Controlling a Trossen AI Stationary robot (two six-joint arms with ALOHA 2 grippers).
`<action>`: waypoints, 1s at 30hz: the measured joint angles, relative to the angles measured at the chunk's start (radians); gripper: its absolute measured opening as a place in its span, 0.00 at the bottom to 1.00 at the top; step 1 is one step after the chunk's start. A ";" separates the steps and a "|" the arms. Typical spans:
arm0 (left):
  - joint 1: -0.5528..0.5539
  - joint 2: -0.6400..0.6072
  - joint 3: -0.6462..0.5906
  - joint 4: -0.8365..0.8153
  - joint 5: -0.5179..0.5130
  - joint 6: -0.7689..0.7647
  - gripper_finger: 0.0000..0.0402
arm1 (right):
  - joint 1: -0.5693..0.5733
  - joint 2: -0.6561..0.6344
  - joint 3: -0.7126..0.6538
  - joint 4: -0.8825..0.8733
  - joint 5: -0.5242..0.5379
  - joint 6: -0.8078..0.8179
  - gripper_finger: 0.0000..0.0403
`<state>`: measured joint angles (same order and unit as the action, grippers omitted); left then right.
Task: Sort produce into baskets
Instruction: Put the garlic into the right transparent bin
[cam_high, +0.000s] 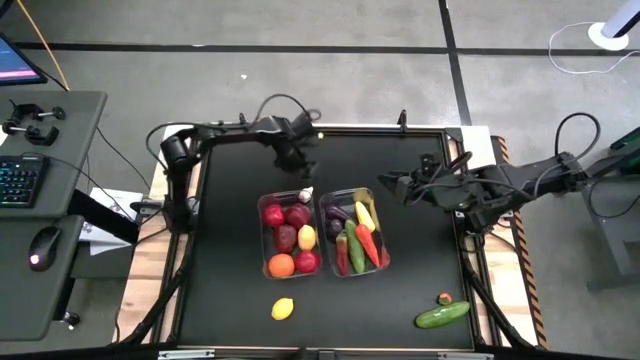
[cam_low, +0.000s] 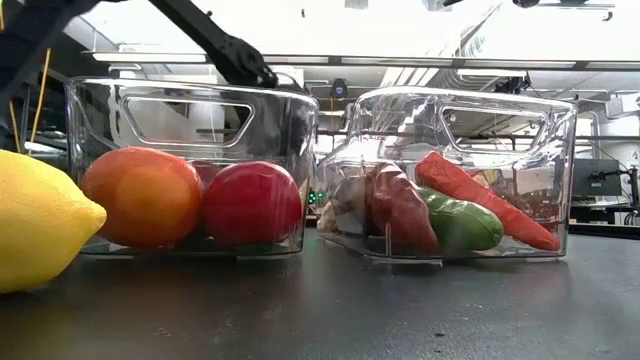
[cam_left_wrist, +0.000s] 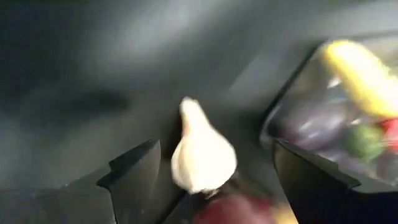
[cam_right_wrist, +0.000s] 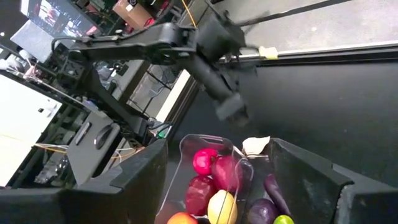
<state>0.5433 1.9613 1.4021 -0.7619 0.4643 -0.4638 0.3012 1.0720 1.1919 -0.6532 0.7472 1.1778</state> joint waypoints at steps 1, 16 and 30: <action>-0.002 0.018 0.000 -0.019 0.003 -0.008 0.73 | 0.000 0.001 0.000 0.000 0.000 0.000 0.67; -0.039 0.089 0.000 -0.048 -0.016 -0.112 0.73 | 0.000 0.010 0.000 -0.017 -0.024 -0.010 0.67; -0.092 0.089 0.001 -0.031 -0.151 -0.125 0.73 | 0.000 0.010 0.000 -0.042 -0.025 -0.019 0.67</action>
<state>0.4509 2.0506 1.4033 -0.7933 0.3135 -0.5887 0.3012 1.0821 1.1919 -0.6951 0.7223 1.1587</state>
